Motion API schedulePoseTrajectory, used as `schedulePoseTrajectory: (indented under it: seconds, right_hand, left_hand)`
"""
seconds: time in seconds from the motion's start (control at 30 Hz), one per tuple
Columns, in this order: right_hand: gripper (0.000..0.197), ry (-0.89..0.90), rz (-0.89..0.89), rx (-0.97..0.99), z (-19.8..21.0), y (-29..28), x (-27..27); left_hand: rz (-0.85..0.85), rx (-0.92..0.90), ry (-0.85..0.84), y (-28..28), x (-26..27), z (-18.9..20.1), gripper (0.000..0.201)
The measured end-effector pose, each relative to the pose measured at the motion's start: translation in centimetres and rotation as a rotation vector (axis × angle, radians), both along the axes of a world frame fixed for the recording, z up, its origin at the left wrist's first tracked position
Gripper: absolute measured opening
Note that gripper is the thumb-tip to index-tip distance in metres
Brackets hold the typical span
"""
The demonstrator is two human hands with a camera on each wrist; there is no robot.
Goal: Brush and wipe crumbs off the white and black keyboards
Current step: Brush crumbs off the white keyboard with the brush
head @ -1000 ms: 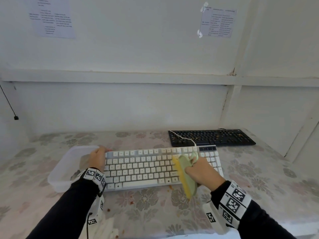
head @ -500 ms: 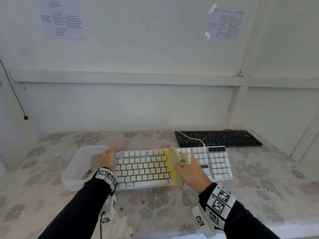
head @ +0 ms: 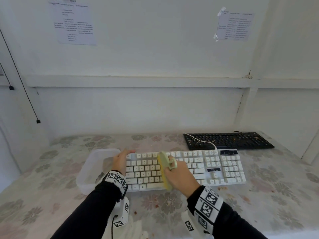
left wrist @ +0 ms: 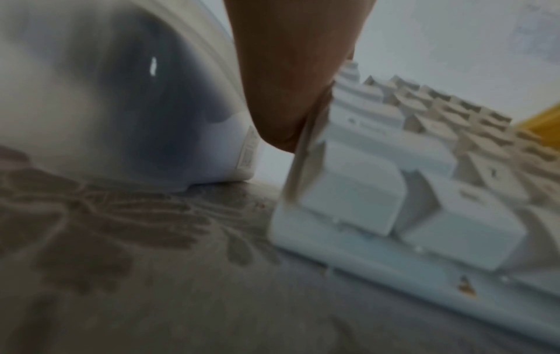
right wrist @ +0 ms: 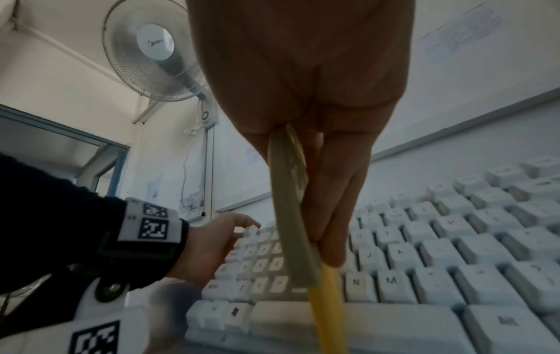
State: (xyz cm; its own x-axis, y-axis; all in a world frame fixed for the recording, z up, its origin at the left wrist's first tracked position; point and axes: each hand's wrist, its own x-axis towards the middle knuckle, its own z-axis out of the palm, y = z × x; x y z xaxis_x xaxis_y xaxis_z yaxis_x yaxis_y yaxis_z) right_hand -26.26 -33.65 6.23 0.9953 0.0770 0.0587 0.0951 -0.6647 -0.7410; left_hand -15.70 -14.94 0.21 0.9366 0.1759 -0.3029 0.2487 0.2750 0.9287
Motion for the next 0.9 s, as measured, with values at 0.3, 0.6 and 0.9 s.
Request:
schedulePoseTrajectory:
  seconds: [0.3,0.6,0.9]
  right_hand:
    - [0.025,0.048,-0.005,0.005,1.9,1.8,0.4]
    - [0.020,0.061,0.101,0.063,0.5,5.6,0.5]
    - [0.031,0.010,0.057,0.123,2.2,7.2,0.6]
  left_hand:
    - [-0.011,-0.095,0.049,-0.3,-0.3,0.4,0.021]
    - [-0.042,-0.112,0.062,0.4,0.7,-0.7,0.017]
    - [-0.099,-0.064,-0.030,0.5,1.2,-1.0,0.027]
